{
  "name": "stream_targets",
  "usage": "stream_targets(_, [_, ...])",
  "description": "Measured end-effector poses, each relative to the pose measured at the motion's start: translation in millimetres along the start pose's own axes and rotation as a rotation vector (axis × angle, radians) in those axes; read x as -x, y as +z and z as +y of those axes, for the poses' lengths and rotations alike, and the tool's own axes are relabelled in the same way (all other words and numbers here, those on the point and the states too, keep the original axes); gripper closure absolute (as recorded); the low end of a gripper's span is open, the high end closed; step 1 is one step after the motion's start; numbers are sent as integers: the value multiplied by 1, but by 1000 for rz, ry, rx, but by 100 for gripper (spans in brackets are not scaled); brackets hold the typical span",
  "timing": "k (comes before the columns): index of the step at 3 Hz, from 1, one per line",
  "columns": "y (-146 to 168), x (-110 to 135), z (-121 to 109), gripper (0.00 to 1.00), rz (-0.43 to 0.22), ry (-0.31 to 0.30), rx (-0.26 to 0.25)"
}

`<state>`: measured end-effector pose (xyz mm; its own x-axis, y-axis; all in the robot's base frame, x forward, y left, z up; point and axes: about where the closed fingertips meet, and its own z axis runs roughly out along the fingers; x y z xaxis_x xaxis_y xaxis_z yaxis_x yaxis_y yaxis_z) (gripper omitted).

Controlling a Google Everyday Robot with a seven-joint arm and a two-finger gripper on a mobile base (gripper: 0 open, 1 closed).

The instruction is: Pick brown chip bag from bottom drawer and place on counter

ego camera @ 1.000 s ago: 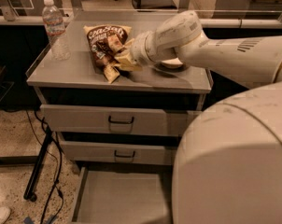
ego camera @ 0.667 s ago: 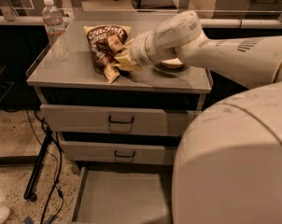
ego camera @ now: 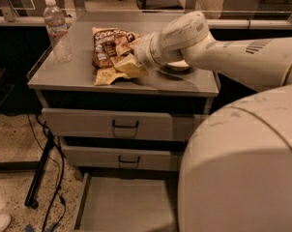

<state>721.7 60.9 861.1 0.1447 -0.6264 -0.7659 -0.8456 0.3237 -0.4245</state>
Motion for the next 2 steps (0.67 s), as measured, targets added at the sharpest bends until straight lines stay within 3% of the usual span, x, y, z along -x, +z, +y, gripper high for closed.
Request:
stream_targets(1, [0, 0, 0, 0, 0, 0, 0])
stream_targets(2, [0, 0, 0, 0, 0, 0, 0])
